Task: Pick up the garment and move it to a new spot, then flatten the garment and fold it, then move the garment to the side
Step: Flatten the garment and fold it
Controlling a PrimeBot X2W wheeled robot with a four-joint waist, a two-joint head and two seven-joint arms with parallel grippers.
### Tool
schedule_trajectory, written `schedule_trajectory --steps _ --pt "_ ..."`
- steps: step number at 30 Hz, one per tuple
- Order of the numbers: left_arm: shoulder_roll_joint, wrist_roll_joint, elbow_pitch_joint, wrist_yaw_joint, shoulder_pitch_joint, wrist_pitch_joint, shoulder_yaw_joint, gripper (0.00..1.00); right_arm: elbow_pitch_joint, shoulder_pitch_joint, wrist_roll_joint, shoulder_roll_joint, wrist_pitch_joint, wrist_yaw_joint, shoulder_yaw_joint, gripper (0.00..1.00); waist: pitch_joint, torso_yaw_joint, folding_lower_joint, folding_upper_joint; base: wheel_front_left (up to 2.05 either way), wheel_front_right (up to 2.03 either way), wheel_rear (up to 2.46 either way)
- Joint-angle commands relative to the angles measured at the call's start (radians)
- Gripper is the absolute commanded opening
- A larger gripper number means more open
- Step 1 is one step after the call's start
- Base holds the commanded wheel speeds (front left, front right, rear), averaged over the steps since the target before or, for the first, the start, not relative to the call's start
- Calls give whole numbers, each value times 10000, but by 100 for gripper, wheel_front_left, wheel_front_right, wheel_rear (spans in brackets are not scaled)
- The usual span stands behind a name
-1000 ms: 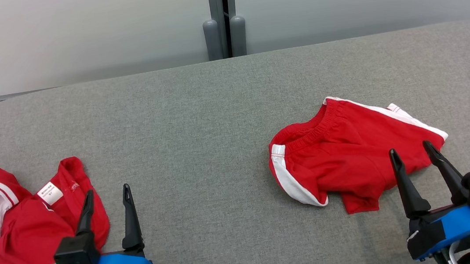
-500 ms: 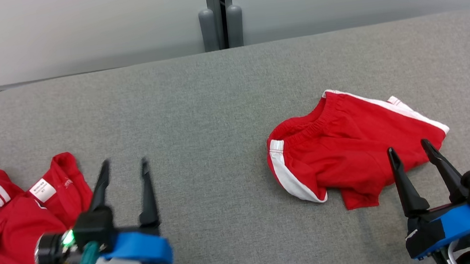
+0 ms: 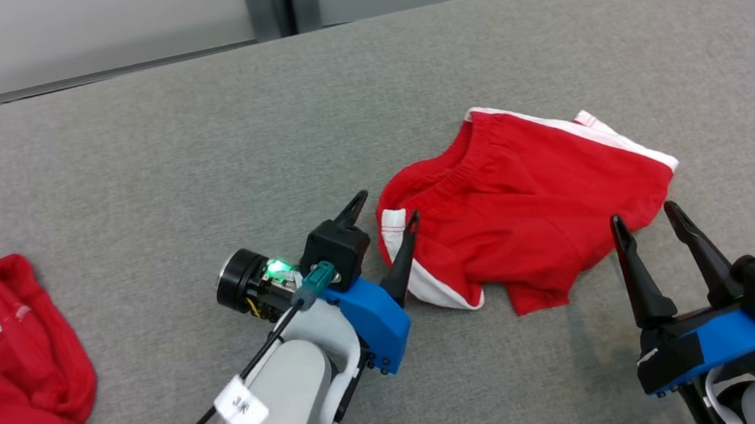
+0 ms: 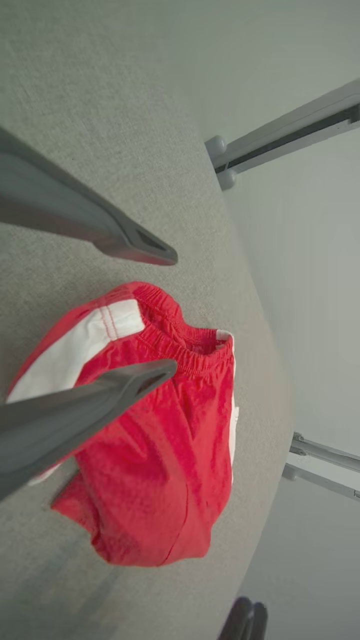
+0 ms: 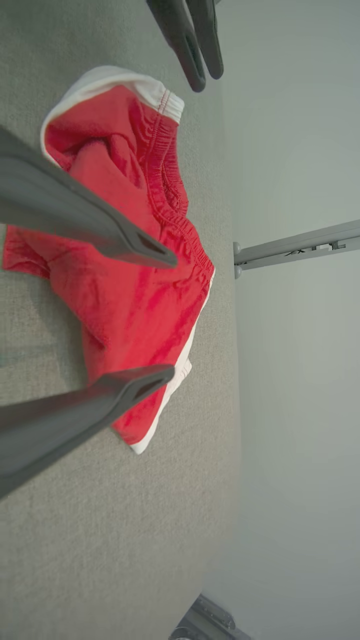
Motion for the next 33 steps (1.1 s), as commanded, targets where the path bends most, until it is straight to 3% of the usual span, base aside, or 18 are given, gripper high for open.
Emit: schedule_trajectory --steps 1,5,6,8,14,20,28,33 --pt "-18 -169 604 32 -287 242 -18 100 89 -107 33 31 -108 1 -3 100 39 -130 -2 -1 0 0 0" --pt "-76 -569 1436 -45 -432 586 -39 100 215 -125 83 55 -181 1 -33 100 97 -243 -2 -1 0 0 0" --pt "-89 -703 1639 -88 -489 699 -60 71 246 -125 96 64 -203 1 -50 100 103 -256 -2 -1 0 0 0" --pt "-109 -1126 1965 -226 -499 912 -75 0 295 -142 78 74 -247 1 -77 100 116 -266 -2 -1 0 0 0" --pt "-73 -1486 2093 -174 -280 12 -81 0 345 -181 78 110 -286 1 -222 100 54 -42 -2 -1 0 0 0" --pt "636 -1519 1254 538 1117 -685 245 0 405 62 69 118 -216 1 -377 100 -245 370 -2 -1 0 0 0" --pt "1627 -1921 -416 1621 3508 -293 790 0 376 345 65 128 -54 1 -573 100 -665 970 -2 -1 0 0 0" --pt "2030 -2144 -1025 1901 4516 32 908 0 330 477 63 86 43 1 -654 100 -886 1170 -2 -1 0 0 0"
